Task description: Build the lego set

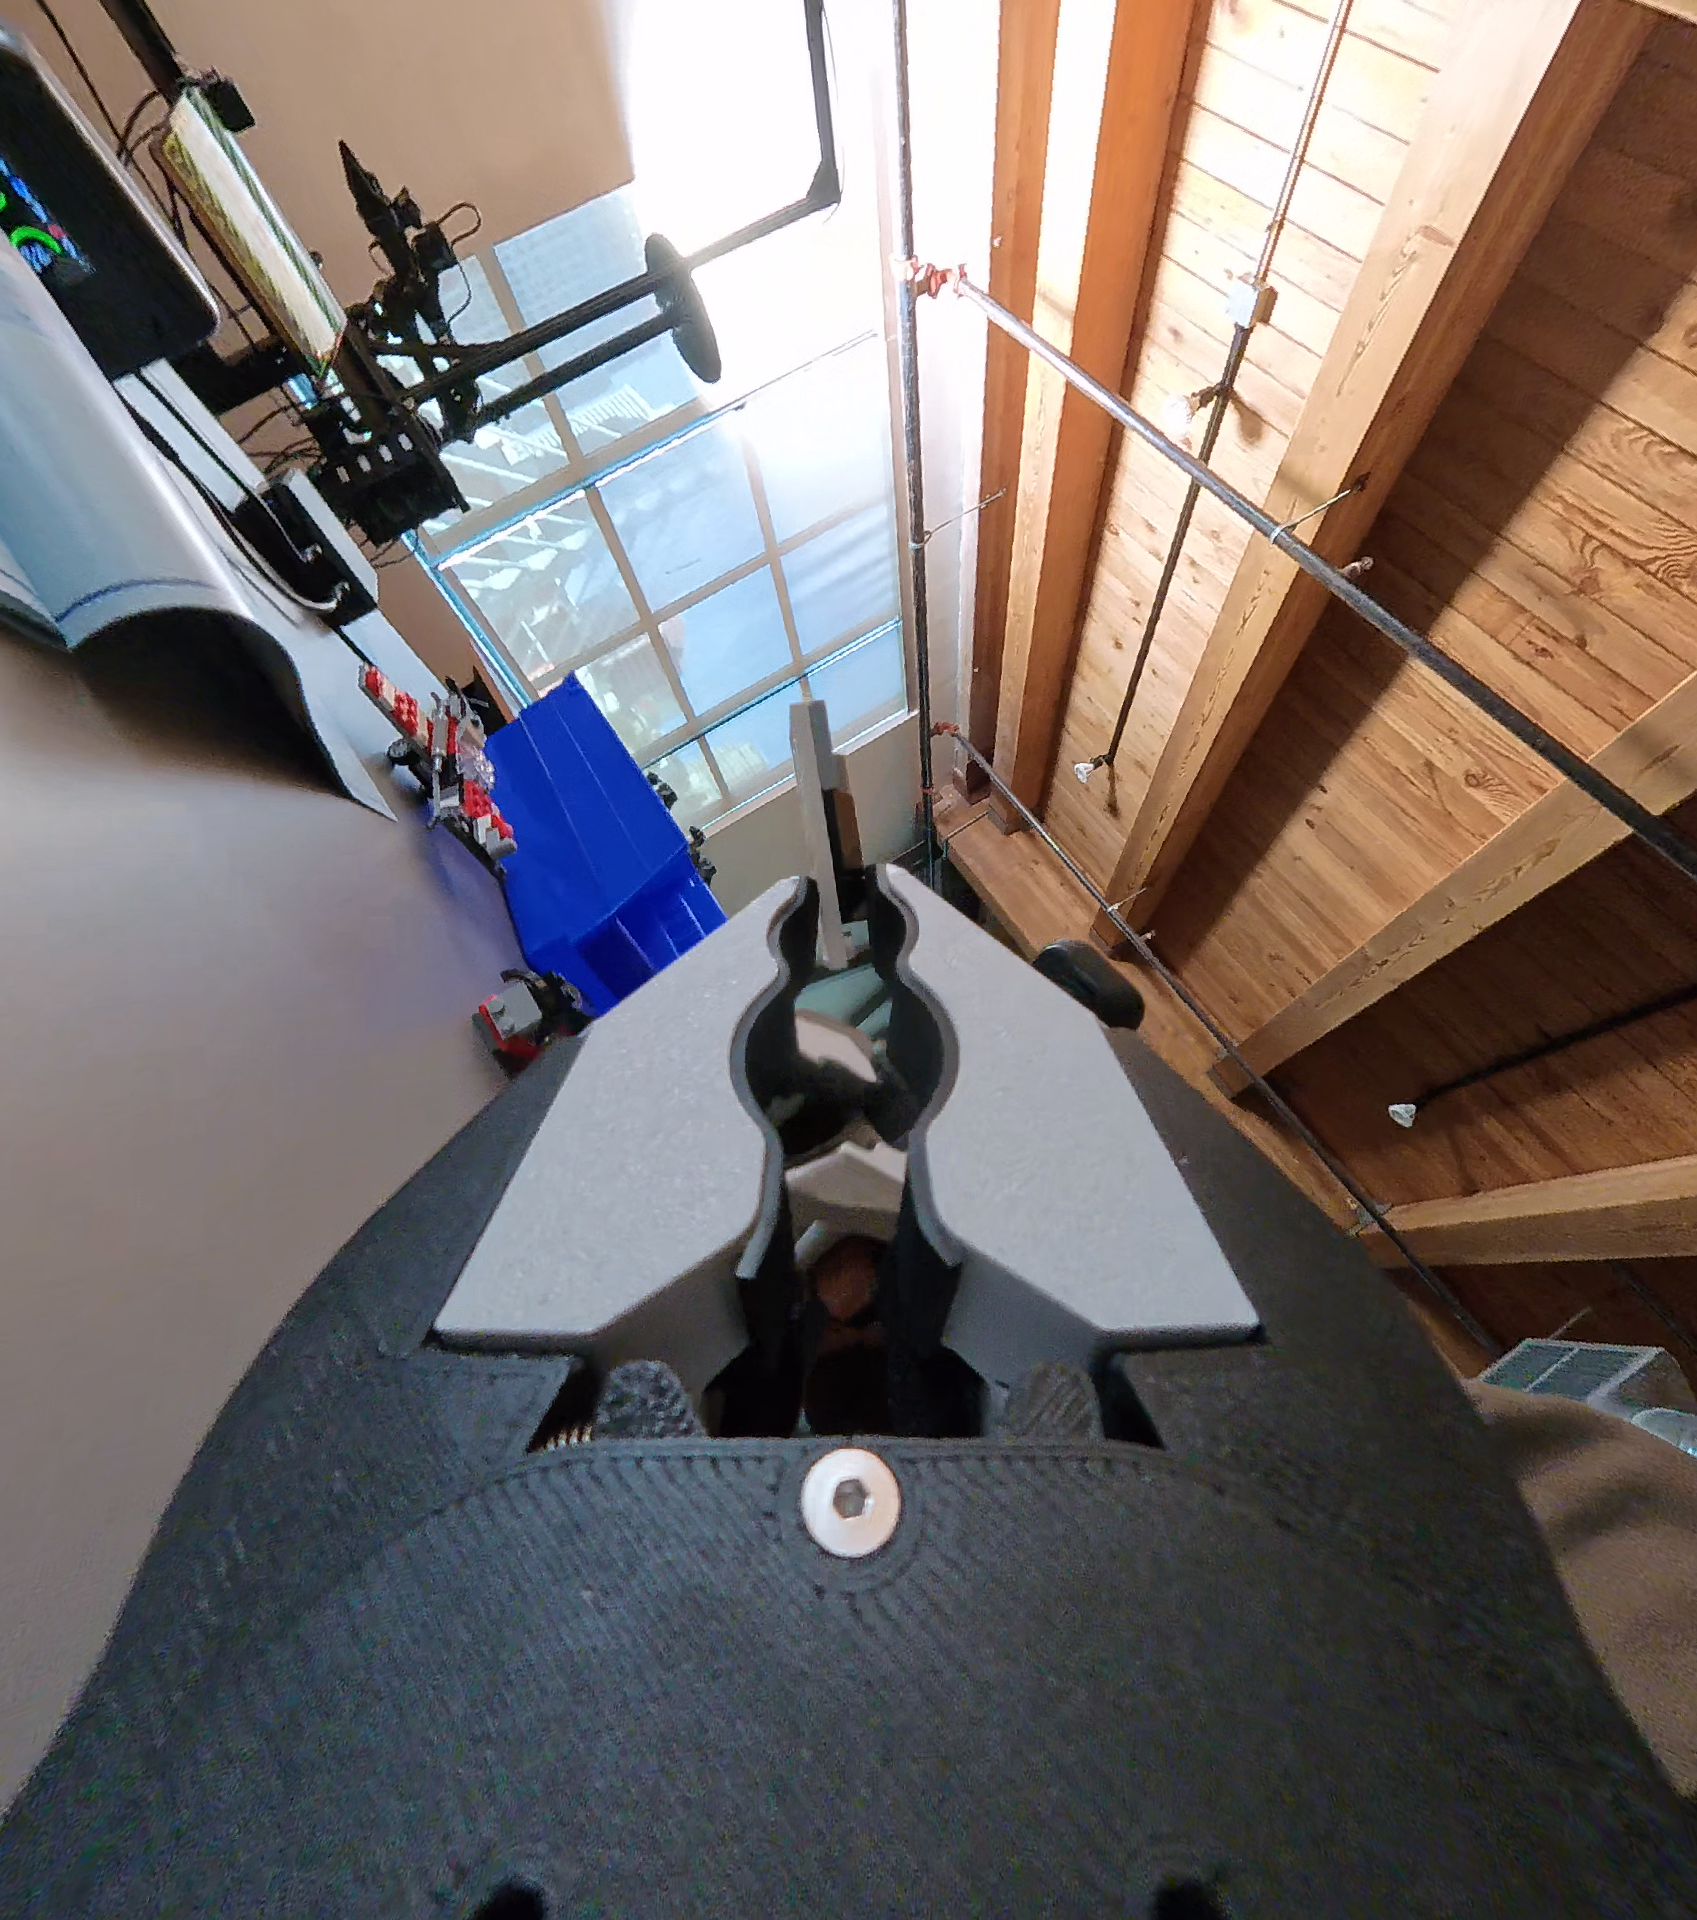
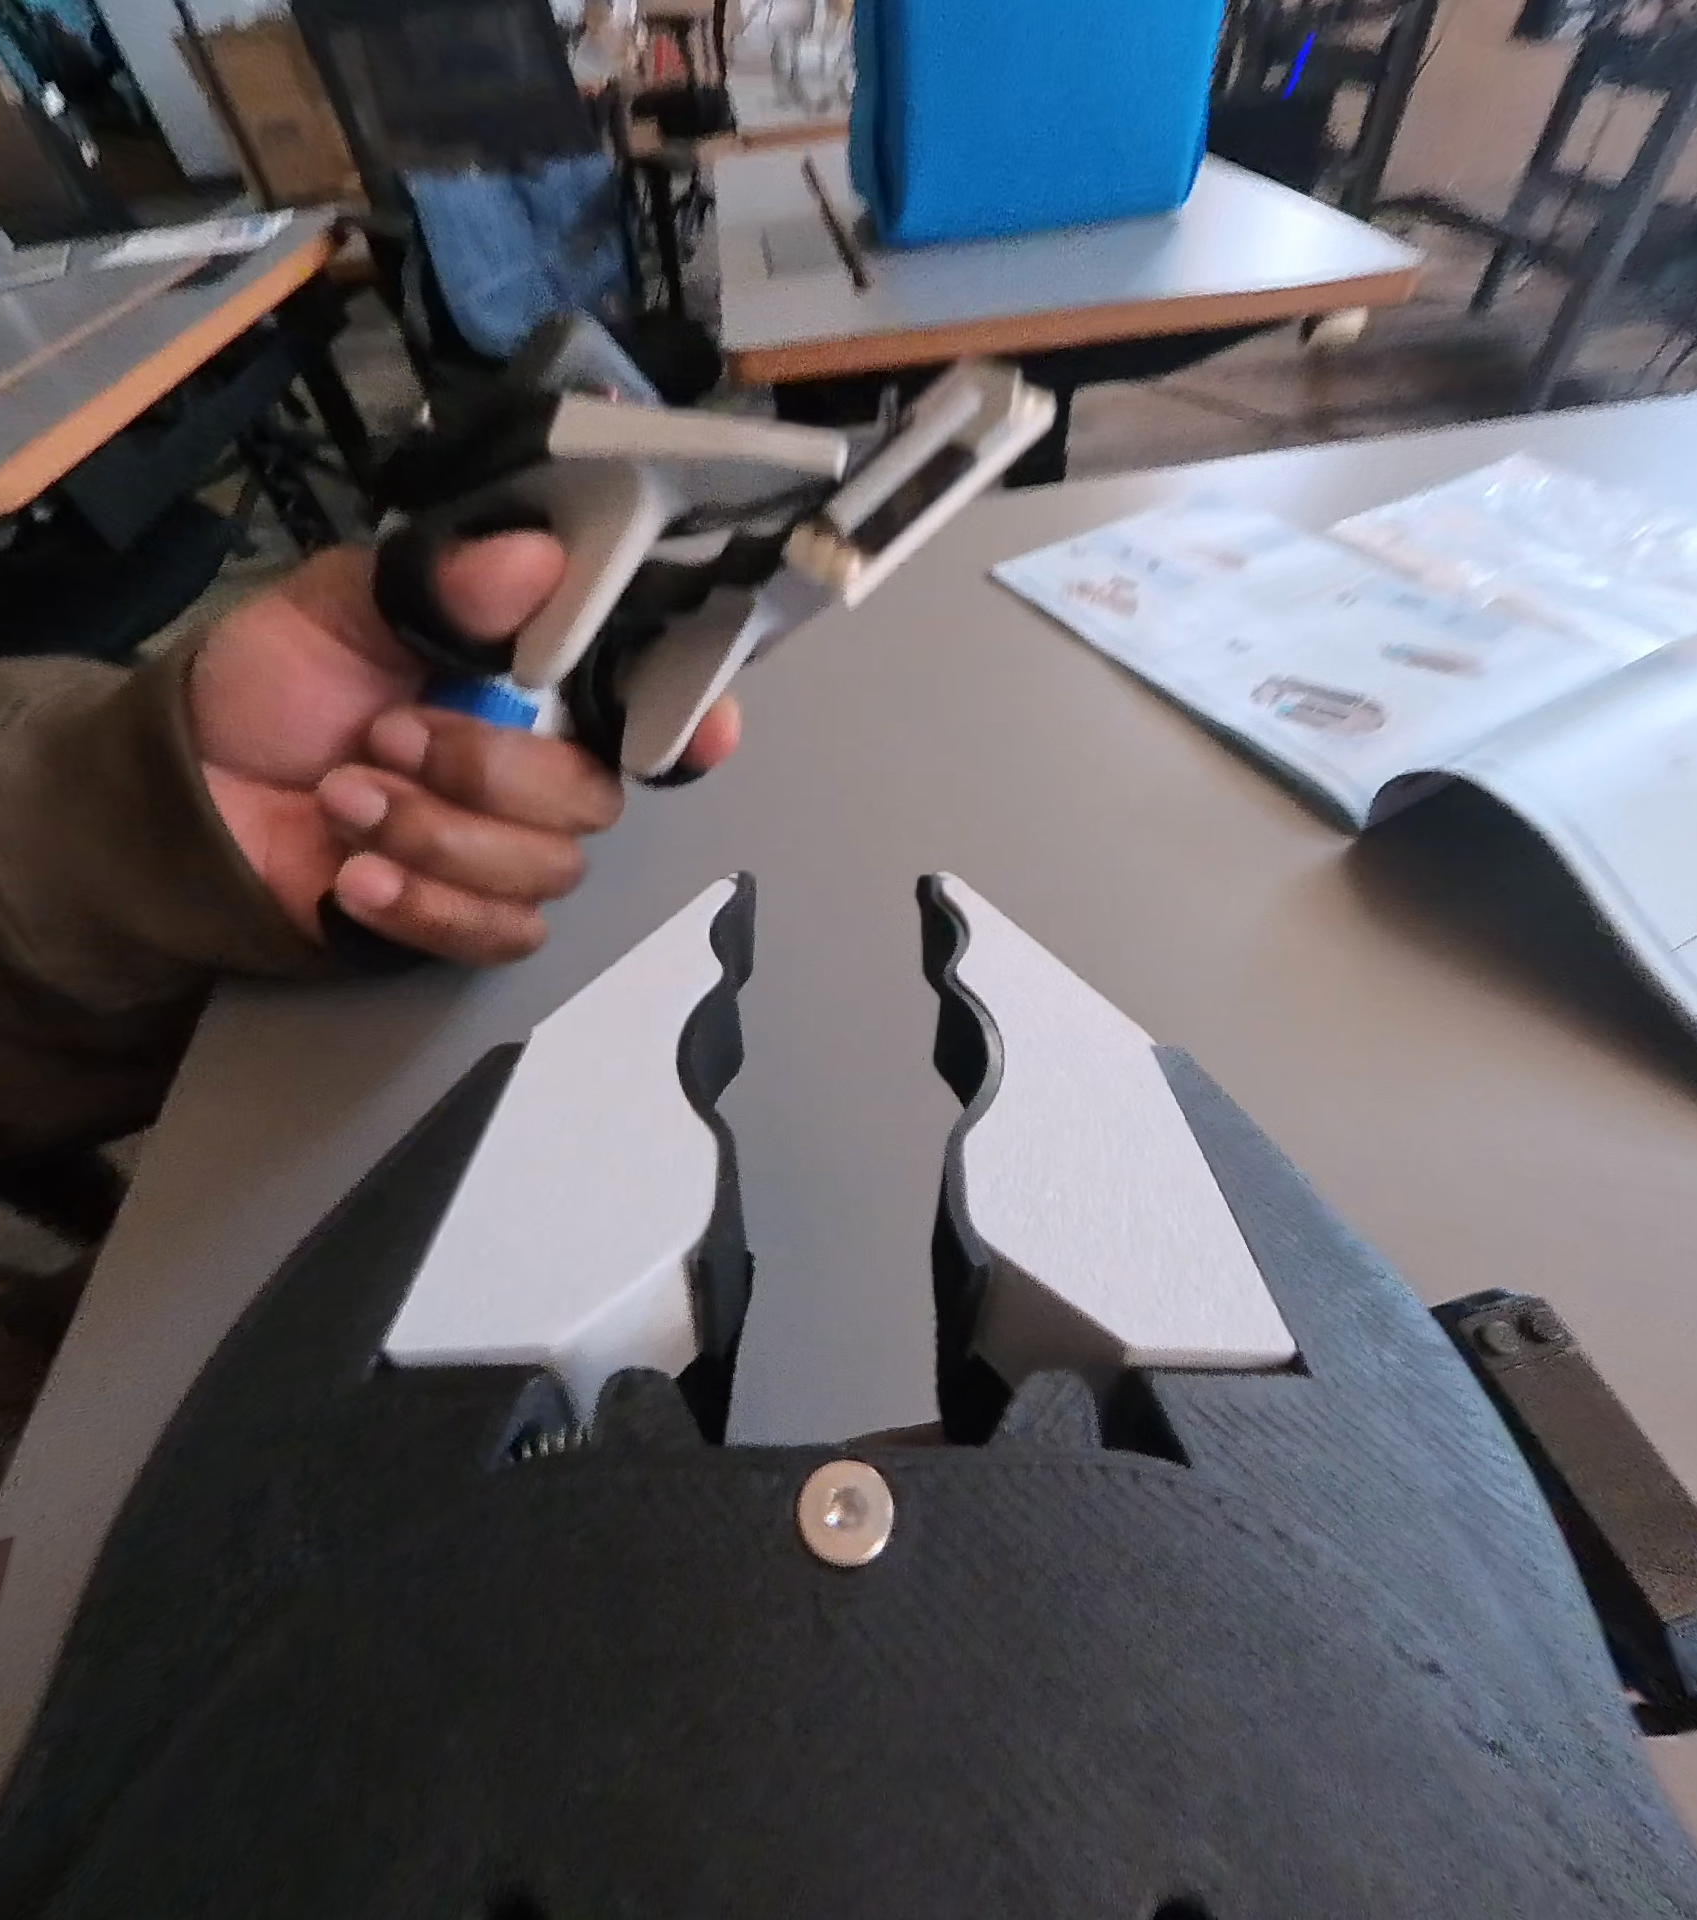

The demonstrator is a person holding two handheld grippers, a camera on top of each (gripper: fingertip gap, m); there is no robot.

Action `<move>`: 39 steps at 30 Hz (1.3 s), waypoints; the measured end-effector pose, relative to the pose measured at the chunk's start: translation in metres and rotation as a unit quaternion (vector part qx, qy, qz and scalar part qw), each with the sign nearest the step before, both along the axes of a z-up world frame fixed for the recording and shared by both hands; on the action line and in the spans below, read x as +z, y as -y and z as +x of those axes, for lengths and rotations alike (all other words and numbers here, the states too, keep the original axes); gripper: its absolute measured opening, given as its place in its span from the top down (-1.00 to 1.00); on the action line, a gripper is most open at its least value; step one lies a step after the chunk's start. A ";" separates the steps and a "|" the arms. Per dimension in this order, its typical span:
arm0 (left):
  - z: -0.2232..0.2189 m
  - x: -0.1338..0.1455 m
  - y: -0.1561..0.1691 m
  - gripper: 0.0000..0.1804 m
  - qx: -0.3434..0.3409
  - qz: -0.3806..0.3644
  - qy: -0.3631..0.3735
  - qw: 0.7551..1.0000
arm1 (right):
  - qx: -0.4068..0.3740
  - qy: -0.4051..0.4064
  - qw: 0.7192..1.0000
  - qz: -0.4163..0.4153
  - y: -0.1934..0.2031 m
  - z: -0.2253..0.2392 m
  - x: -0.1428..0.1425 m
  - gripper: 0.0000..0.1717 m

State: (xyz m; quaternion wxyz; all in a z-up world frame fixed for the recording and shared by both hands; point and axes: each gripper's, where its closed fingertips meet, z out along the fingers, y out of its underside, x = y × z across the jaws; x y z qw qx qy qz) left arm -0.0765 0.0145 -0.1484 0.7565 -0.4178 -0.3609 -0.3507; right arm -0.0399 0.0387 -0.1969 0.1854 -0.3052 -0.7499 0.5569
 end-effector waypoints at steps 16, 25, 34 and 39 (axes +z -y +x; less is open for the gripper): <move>0.027 -0.015 -0.027 0.89 0.031 0.004 0.089 0.996 | -0.083 -0.143 0.986 0.033 -0.001 -0.006 0.027 0.46; 0.036 -0.017 -0.036 0.89 0.018 -0.007 0.089 0.996 | -0.087 -0.152 0.984 0.042 0.003 -0.005 0.026 0.47; 0.036 -0.017 -0.037 0.89 0.012 -0.006 0.090 0.996 | -0.094 -0.157 0.982 0.042 -0.003 -0.007 0.026 0.61; 0.037 -0.016 -0.037 0.89 0.003 0.000 0.093 0.996 | -0.090 -0.162 0.982 0.042 -0.003 -0.006 0.027 0.62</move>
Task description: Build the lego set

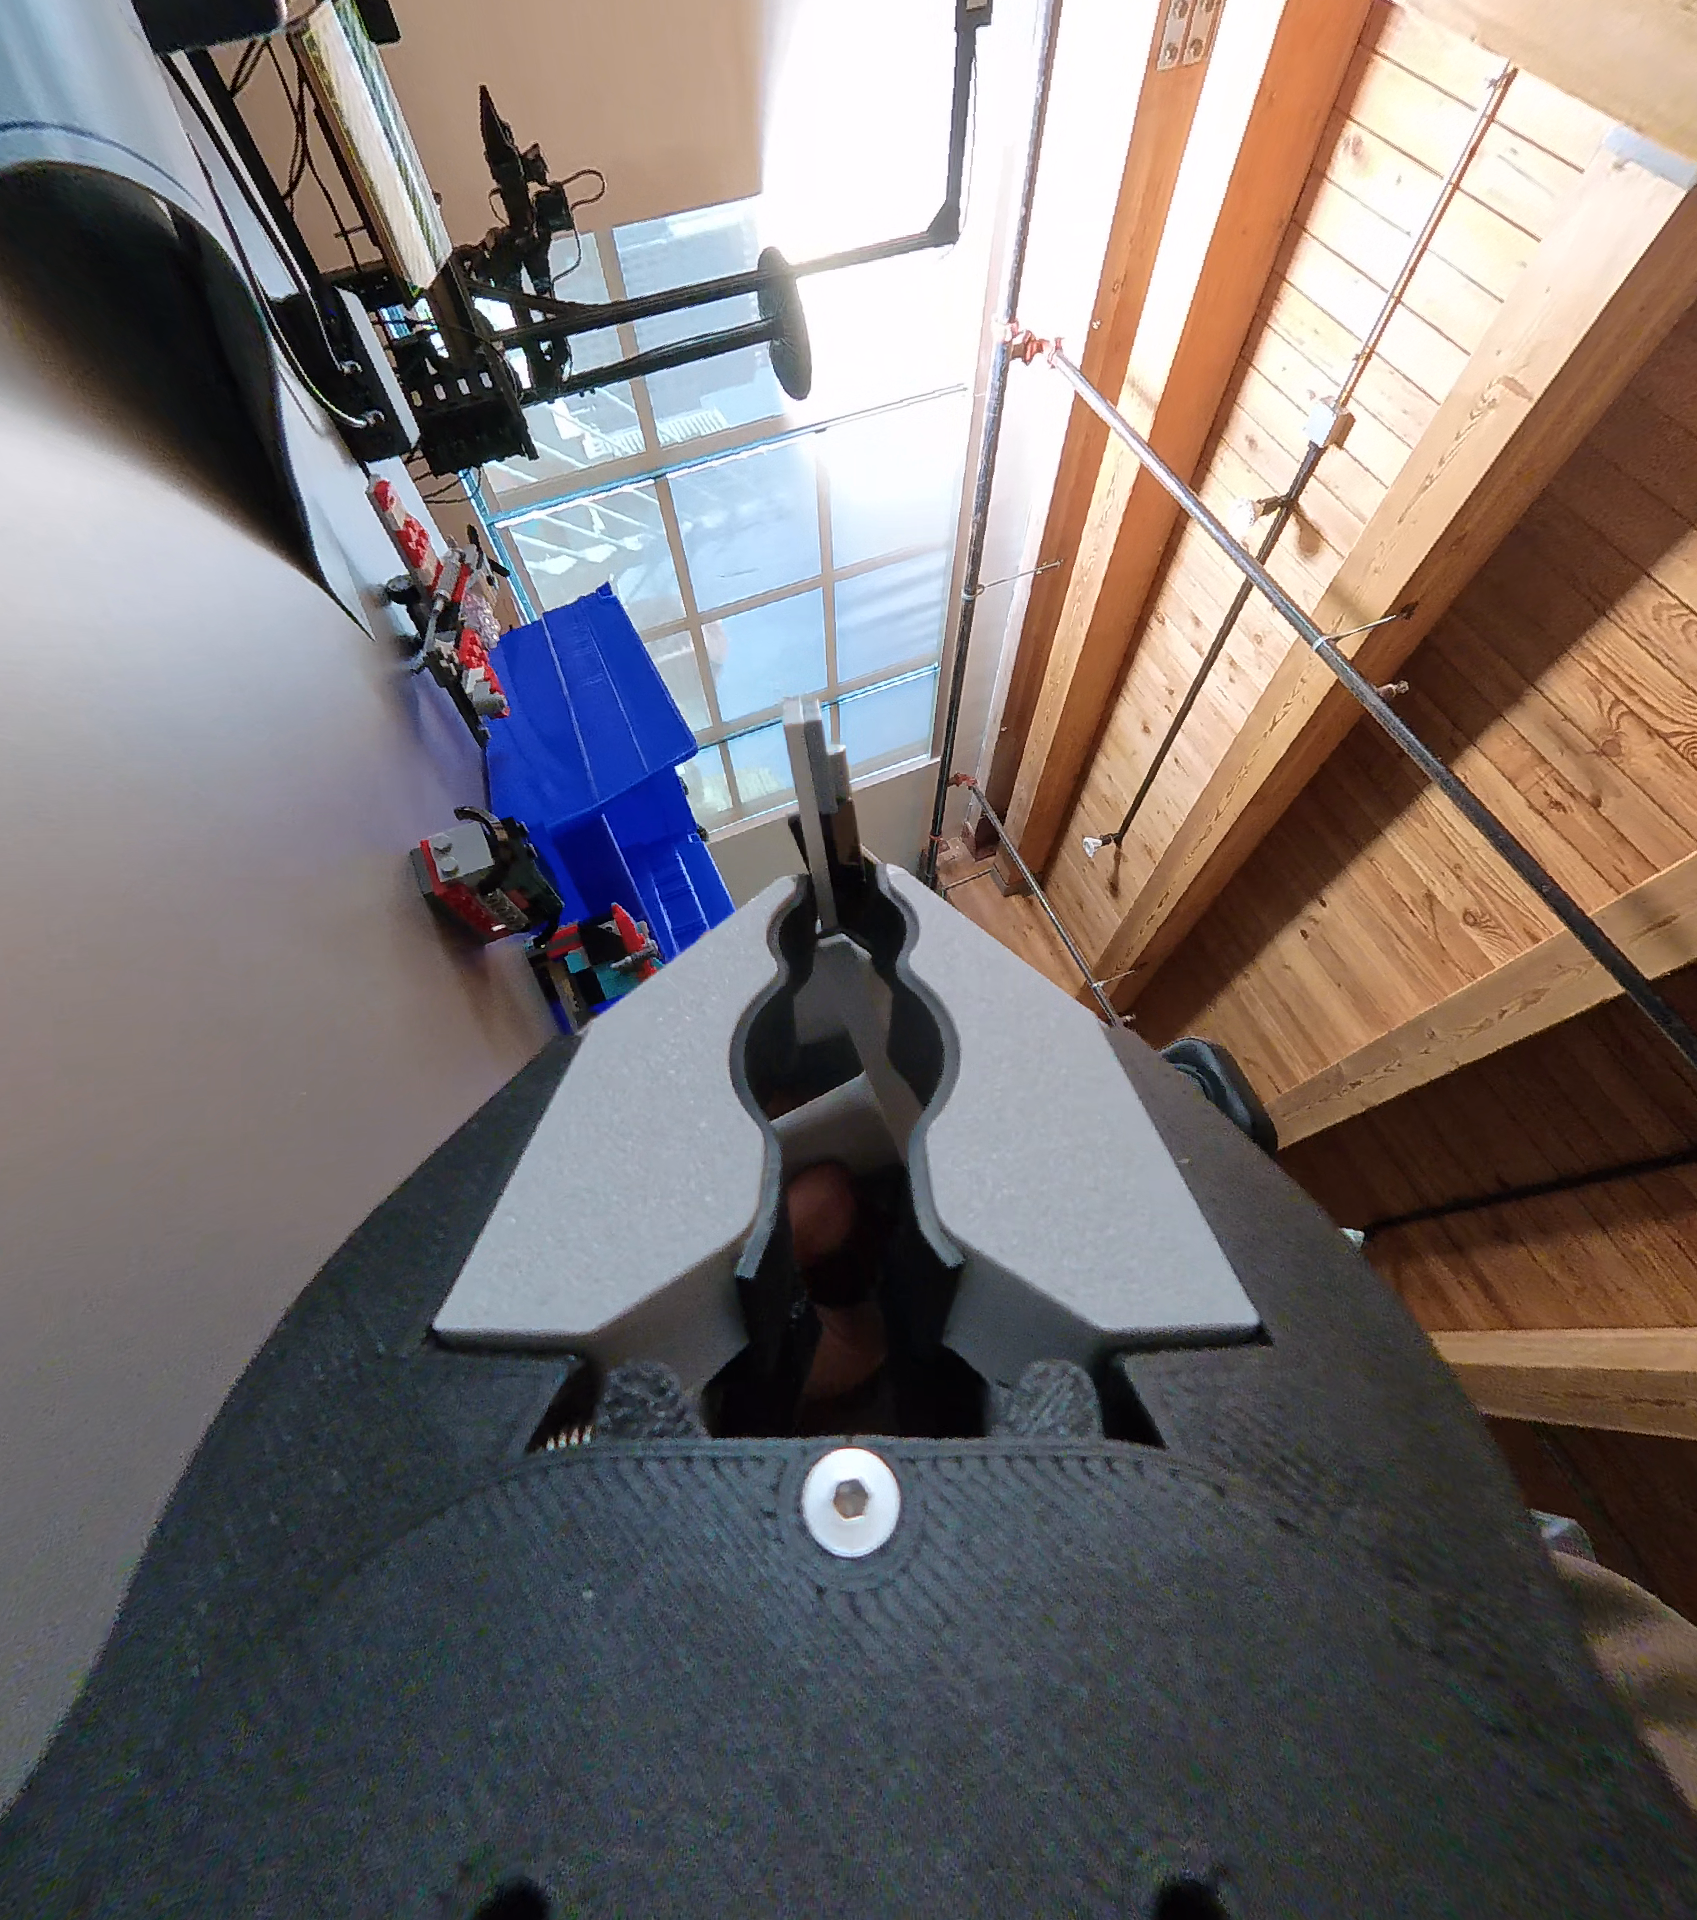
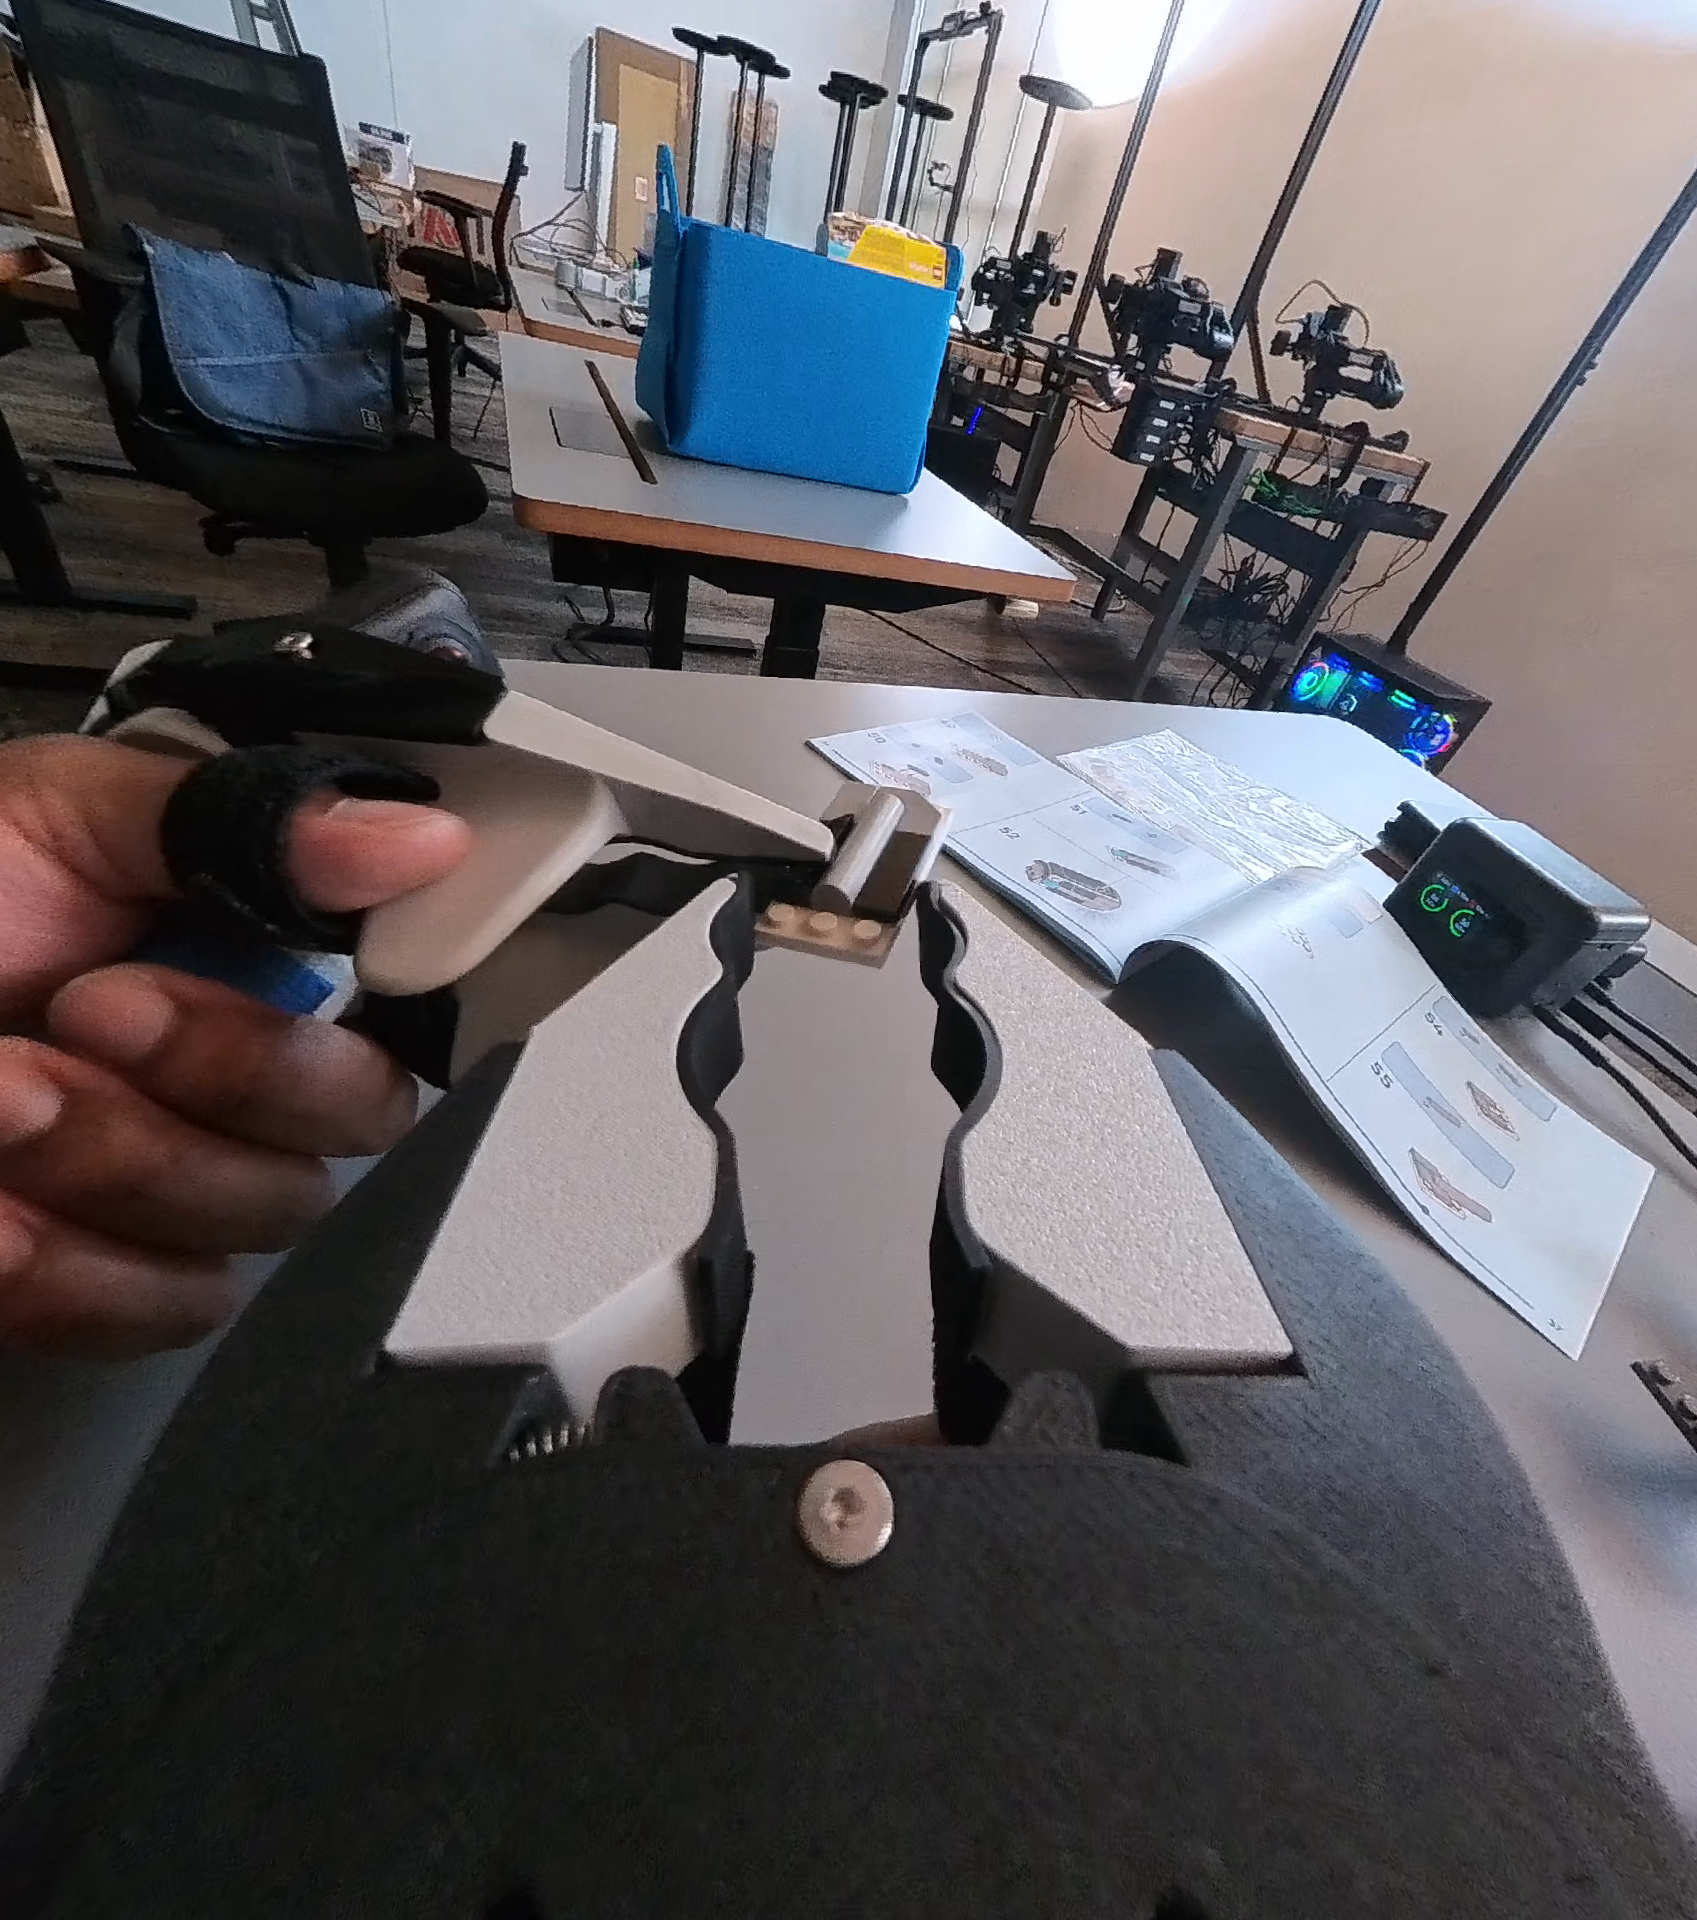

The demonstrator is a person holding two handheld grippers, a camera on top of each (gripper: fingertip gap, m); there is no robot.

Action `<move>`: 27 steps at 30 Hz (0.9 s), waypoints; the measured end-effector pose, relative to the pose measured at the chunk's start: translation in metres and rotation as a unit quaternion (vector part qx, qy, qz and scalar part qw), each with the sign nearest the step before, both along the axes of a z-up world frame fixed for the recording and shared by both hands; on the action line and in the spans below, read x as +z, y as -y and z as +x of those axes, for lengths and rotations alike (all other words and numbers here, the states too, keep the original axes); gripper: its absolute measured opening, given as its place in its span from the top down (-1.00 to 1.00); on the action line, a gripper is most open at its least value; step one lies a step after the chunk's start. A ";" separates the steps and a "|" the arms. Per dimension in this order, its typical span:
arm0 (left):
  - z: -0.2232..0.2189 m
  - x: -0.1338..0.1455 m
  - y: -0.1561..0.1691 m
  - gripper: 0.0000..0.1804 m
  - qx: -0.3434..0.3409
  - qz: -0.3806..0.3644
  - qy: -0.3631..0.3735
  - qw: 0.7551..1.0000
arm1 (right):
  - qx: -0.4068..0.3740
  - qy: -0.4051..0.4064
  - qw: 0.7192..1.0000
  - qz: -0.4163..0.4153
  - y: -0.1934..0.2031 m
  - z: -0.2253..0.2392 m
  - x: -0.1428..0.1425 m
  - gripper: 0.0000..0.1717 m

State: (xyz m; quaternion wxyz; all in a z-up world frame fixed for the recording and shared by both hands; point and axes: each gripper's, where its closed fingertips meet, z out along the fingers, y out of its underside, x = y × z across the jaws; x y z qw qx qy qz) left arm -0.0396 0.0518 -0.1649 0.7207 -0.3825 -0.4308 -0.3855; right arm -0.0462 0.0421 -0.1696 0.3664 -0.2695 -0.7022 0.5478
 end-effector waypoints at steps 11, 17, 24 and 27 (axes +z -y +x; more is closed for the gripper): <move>0.001 0.002 0.000 0.89 -0.018 -0.002 -0.012 1.000 | 0.012 -0.004 1.000 -0.007 -0.001 0.003 0.002 0.65; -0.003 0.001 0.003 0.85 -0.012 -0.009 -0.013 1.000 | 0.015 -0.008 1.000 -0.010 -0.001 0.004 0.003 0.66; -0.004 0.001 0.004 0.84 -0.016 -0.008 -0.014 1.000 | 0.025 -0.002 1.000 -0.012 0.002 0.005 0.001 0.67; -0.003 0.002 0.004 0.84 -0.020 -0.005 -0.013 1.000 | 0.031 0.004 0.999 -0.014 0.004 0.006 -0.001 0.67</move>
